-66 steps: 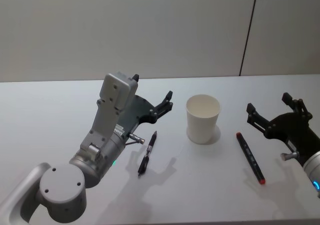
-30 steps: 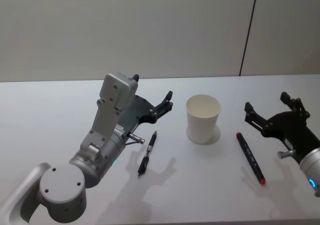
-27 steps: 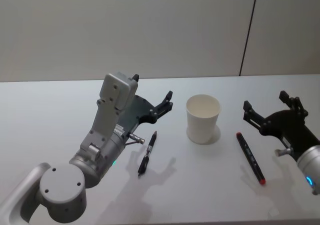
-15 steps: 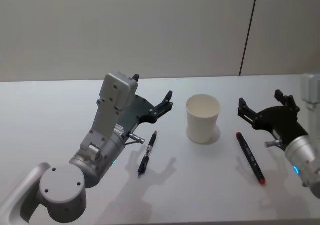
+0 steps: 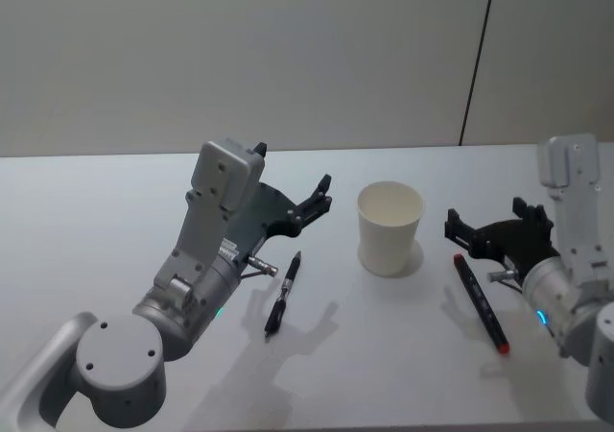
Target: Place the pen into the pen holder.
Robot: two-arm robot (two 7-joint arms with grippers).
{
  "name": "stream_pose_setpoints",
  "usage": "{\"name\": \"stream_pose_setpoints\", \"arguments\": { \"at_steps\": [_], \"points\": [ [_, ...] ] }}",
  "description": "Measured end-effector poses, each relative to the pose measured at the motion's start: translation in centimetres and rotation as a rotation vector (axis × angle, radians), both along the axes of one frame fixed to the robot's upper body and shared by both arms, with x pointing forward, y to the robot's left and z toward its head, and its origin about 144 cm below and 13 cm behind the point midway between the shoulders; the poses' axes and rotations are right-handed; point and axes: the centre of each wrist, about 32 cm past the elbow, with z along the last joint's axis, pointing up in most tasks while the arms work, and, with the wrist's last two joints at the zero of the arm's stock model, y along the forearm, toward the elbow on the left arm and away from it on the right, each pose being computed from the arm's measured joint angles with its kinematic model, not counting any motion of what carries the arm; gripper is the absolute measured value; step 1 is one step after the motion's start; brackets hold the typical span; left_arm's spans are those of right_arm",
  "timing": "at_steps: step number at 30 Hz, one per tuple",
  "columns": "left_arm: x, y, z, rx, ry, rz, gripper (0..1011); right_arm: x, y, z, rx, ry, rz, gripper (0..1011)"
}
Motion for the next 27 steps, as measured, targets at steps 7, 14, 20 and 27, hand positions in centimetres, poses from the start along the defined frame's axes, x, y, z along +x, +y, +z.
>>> {"name": "stream_pose_setpoints", "arguments": {
  "at_steps": [7,14,20,27],
  "points": [
    [0.0,0.0,0.0,0.0,0.0,0.0,1000,1.0,0.5,-0.6,0.011,0.094,-0.021,1002],
    [0.0,0.0,0.0,0.0,0.0,0.0,1000,2.0,0.8,-1.6,0.018,0.183,-0.047,1001],
    [0.0,0.0,0.0,0.0,0.0,0.0,1000,2.6,0.9,-2.5,0.014,0.236,-0.062,1002],
    [0.0,0.0,0.0,0.0,0.0,0.0,1000,3.2,0.9,-3.5,0.008,0.277,-0.072,1002]
  ]
}}
